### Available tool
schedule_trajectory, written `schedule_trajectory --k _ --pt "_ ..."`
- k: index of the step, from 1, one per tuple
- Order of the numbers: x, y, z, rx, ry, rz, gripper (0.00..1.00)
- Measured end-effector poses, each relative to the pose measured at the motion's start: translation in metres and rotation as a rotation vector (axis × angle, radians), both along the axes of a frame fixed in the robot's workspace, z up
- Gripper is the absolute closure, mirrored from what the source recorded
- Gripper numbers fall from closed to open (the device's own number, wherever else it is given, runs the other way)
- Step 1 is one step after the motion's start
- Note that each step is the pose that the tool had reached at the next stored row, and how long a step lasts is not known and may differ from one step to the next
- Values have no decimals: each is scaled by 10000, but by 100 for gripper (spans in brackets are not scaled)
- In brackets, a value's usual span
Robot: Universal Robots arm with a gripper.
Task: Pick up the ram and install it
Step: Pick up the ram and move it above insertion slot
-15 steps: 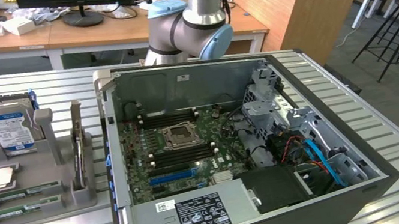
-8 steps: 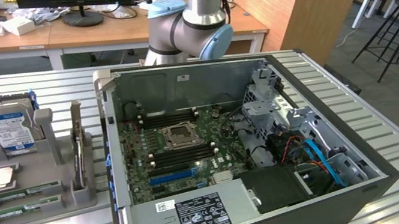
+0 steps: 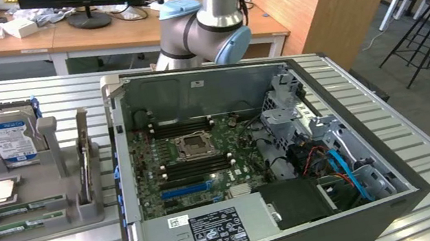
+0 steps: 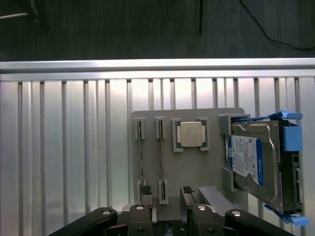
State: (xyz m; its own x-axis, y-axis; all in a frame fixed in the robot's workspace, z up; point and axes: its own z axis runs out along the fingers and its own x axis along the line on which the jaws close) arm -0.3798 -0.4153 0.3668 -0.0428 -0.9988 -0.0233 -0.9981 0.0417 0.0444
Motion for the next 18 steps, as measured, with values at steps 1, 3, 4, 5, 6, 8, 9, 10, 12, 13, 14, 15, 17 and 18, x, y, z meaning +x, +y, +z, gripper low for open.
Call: schedule_trajectory --k 1,3,4,5,6,8,9,10,12,13,14,15,17,18 --pt "0 0 -7 0 0 0 64" --pt "0 0 -22 1 -1 0 64" --pt "0 0 -29 1 -1 0 64" --pt "0 0 -36 0 -1 0 64" --pt "0 0 -43 1 0 0 64" --pt "0 0 -59 0 0 1 64" --pt "0 0 -65 0 0 1 64" --pt "0 0 -73 0 0 1 64" --pt "0 0 -88 1 -1 2 64" --pt "0 0 -96 1 -1 2 64" --pt "0 0 -104 0 0 2 64" --pt "0 0 -112 0 0 3 64" --pt "0 0 -128 0 0 3 64" --pt "0 0 -136 0 0 3 64"
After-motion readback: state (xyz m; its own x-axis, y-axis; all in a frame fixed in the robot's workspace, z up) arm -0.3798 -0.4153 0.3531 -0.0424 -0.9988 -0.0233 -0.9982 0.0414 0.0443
